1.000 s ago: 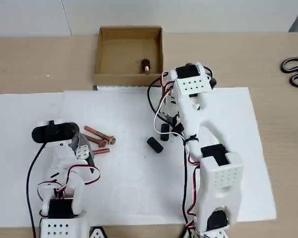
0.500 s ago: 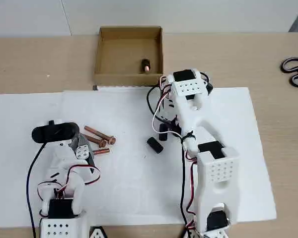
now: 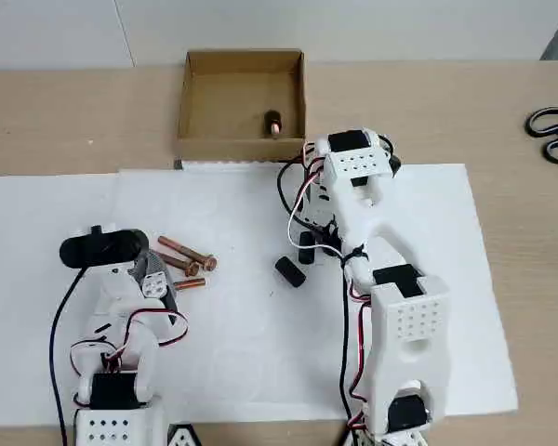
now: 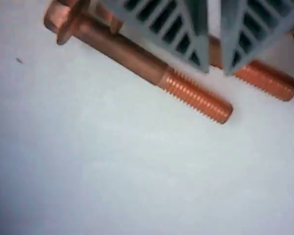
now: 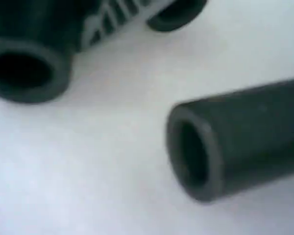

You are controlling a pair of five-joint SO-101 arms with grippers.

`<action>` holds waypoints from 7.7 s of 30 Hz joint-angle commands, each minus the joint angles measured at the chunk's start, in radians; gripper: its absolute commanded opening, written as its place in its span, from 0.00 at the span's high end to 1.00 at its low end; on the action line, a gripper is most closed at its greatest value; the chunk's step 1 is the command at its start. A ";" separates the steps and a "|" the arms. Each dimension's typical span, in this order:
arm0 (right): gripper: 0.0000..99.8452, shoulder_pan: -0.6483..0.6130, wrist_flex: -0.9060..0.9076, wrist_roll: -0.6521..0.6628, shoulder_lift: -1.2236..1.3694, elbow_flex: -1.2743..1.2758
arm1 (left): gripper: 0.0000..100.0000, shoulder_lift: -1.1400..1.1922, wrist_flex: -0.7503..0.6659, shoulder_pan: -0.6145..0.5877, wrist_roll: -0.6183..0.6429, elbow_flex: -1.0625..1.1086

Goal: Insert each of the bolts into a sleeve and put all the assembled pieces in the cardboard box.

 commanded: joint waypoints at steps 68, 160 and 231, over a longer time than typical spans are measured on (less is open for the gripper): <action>1.00 0.816 0.085 0.535 -1.290 0.905 | 0.99 1.140 0.729 -0.015 -0.219 -1.176; 1.00 0.816 0.002 0.528 -1.451 0.908 | 0.89 1.597 0.864 0.077 -1.720 -1.423; 1.00 0.811 -0.013 0.528 -1.458 0.984 | 0.89 1.984 0.671 0.092 -1.720 -1.509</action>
